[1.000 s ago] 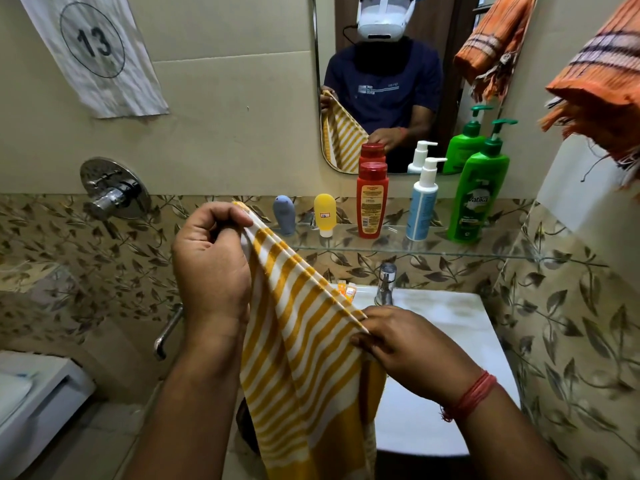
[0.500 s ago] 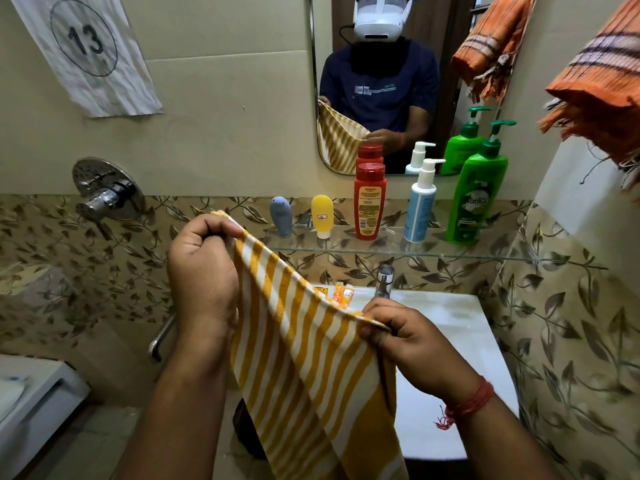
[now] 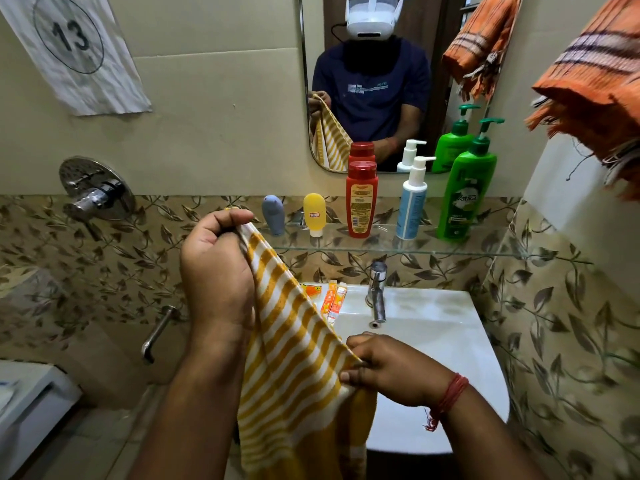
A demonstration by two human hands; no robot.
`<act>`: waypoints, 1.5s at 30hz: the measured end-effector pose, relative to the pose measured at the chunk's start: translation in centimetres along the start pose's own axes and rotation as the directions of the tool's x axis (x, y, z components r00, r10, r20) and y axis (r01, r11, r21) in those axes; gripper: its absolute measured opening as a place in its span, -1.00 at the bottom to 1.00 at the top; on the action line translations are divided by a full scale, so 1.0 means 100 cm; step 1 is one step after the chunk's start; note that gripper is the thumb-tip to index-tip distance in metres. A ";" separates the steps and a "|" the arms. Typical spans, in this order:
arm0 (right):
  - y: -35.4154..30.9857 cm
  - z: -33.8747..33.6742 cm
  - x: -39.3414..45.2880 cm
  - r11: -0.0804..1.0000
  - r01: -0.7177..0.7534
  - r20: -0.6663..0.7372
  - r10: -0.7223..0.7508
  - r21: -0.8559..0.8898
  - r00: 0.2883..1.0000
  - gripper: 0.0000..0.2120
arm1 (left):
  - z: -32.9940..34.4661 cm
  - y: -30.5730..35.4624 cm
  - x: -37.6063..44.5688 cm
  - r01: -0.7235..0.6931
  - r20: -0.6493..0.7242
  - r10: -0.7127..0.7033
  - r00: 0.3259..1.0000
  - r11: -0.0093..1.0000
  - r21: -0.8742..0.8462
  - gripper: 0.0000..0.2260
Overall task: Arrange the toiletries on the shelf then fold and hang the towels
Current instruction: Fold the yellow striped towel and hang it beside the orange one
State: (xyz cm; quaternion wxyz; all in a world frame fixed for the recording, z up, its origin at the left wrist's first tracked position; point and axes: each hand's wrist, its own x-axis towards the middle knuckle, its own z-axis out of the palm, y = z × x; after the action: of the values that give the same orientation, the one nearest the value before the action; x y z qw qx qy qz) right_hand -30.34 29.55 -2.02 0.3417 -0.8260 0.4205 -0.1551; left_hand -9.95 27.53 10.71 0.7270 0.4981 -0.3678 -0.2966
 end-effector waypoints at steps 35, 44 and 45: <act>-0.054 -0.054 -0.034 0.883 0.206 -0.074 -0.260 -0.421 0.963 -0.95 | -0.006 -0.051 -0.027 -0.372 0.968 -0.095 0.232 0.911 0.178 -0.61; -0.055 -0.056 -0.045 0.898 0.103 -0.138 -0.177 -0.427 0.975 -0.85 | -0.002 -0.059 -0.028 -0.436 0.953 -0.013 0.303 0.887 0.151 -0.91; -0.056 -0.057 -0.045 0.897 0.093 -0.147 -0.171 -0.432 0.974 -0.84 | -0.002 -0.059 -0.028 -0.433 0.949 0.001 0.315 0.890 0.143 -0.94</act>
State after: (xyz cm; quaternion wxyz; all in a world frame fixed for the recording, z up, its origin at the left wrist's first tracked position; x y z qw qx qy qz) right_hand -32.82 33.04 6.11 0.1039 -0.8894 0.4162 -0.1578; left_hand -11.77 27.92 4.42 0.3101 0.3113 -0.8285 -0.3473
